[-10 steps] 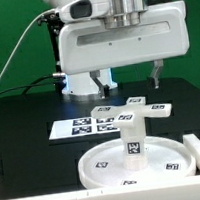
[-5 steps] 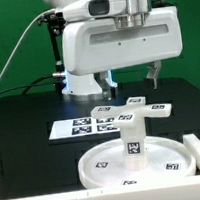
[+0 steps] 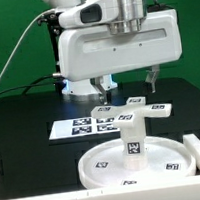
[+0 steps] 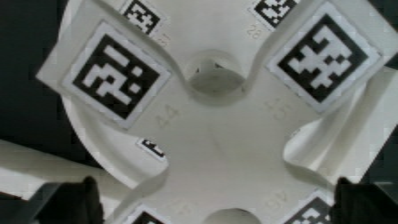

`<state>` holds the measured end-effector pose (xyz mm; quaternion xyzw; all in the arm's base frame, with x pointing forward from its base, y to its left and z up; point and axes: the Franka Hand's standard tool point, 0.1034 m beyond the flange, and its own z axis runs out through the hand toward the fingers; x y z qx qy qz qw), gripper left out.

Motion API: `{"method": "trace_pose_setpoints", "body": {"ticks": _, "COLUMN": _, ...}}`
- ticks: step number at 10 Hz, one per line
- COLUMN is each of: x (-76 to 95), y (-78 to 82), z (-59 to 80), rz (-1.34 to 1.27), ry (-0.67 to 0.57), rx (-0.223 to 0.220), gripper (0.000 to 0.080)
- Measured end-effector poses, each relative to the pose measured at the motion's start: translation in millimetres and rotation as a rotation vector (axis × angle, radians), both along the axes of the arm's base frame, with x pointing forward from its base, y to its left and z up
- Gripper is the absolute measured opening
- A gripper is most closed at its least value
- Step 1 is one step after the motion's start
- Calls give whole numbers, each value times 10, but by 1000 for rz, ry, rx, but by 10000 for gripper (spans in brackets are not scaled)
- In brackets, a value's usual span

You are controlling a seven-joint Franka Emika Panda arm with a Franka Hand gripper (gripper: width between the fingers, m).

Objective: Assemble round table

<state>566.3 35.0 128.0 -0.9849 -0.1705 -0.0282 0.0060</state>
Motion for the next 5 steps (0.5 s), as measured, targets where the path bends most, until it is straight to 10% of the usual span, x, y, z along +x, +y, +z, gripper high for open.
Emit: {"method": "trace_pose_setpoints", "body": {"ticks": 5, "x": -17, "y": 32, "z": -30, "rz": 8, "ry": 3, "rx": -3, "gripper": 649}}
